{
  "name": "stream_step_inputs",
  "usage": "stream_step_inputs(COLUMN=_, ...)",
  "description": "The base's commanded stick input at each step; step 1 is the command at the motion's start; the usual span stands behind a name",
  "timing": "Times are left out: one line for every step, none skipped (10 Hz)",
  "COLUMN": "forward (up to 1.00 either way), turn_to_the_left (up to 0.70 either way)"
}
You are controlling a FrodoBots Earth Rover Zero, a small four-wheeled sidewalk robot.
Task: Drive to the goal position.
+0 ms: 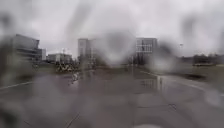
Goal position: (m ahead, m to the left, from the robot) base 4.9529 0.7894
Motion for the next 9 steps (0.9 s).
stream_step_inputs(forward=0.07, turn_to_the_left=0.00)
stream_step_inputs(forward=0.07, turn_to_the_left=0.00)
stream_step_inputs(forward=0.07, turn_to_the_left=0.00)
stream_step_inputs(forward=0.07, turn_to_the_left=0.00)
stream_step_inputs(forward=0.07, turn_to_the_left=0.00)
stream_step_inputs(forward=0.07, turn_to_the_left=0.00)
stream_step_inputs(forward=0.07, turn_to_the_left=0.00)
stream_step_inputs(forward=0.07, turn_to_the_left=0.00)
stream_step_inputs(forward=0.07, turn_to_the_left=0.00)
